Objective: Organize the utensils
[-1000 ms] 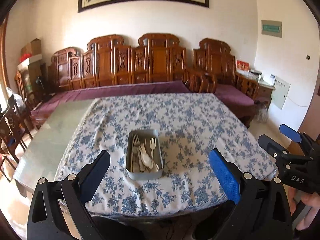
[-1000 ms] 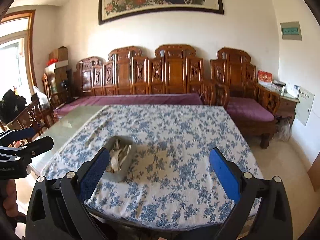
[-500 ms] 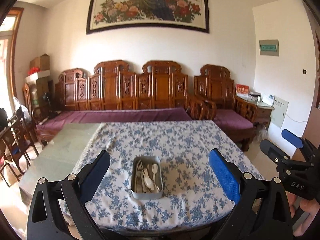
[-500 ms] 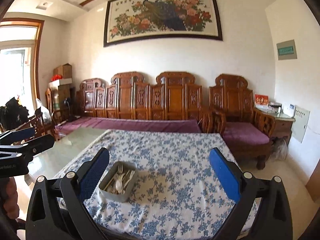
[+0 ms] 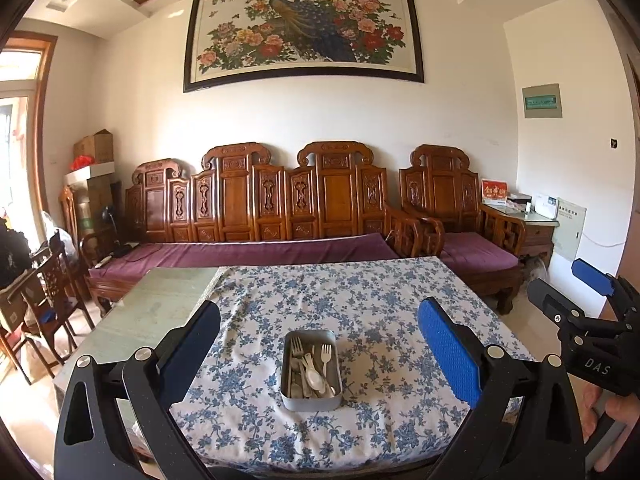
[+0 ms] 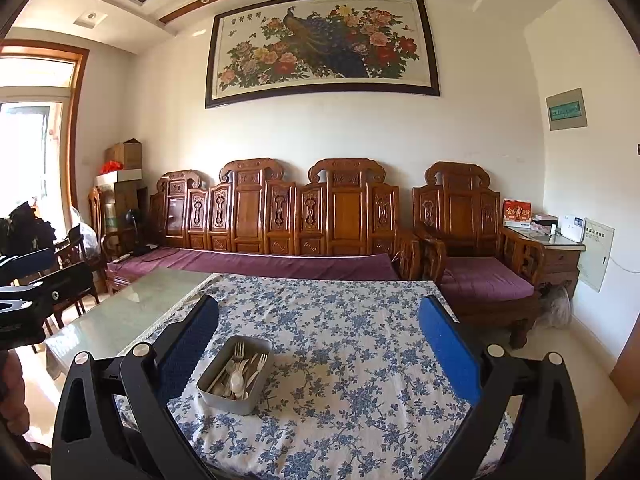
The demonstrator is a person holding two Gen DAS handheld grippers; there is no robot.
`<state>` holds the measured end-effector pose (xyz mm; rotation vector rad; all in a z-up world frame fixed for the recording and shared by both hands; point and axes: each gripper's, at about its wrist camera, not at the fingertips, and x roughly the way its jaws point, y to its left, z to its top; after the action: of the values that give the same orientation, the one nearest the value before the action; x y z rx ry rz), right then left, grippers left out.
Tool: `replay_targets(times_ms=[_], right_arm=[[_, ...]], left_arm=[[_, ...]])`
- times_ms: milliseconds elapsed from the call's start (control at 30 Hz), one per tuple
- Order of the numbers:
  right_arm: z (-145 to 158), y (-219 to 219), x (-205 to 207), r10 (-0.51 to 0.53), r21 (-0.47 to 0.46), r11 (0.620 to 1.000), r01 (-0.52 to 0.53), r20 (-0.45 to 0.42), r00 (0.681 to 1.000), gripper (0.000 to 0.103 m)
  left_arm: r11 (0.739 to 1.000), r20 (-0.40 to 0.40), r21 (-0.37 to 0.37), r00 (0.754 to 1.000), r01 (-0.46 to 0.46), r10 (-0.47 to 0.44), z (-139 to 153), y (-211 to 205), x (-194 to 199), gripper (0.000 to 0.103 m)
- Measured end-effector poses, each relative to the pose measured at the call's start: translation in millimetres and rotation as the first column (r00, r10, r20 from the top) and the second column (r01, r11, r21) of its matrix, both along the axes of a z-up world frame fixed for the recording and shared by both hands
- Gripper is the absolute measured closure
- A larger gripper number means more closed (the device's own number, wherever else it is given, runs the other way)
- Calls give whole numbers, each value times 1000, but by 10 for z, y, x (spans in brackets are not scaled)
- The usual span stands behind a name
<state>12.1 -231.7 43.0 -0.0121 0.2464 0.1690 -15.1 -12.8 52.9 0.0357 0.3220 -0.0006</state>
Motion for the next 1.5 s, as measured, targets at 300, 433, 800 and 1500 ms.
replay_targets(times_ms=[300, 433, 800, 1500], right_arm=[[-29, 0, 18, 0, 3, 1000, 0, -6, 1000, 2], [-46, 7, 37, -1, 0, 1000, 1, -10, 1000, 2], [-66, -5, 57, -8, 8, 1000, 8, -12, 1000, 2], [-77, -14, 46, -2, 12, 1000, 2, -10, 1000, 2]], left_arm=[[1000, -3, 1, 1000, 2, -2, -26, -11, 6, 8], [1000, -2, -3, 1000, 5, -5, -37, -10, 8, 8], [1000, -3, 0, 1000, 8, -8, -46, -25, -3, 8], [1000, 3, -2, 1000, 7, -7, -59, -22, -16, 8]])
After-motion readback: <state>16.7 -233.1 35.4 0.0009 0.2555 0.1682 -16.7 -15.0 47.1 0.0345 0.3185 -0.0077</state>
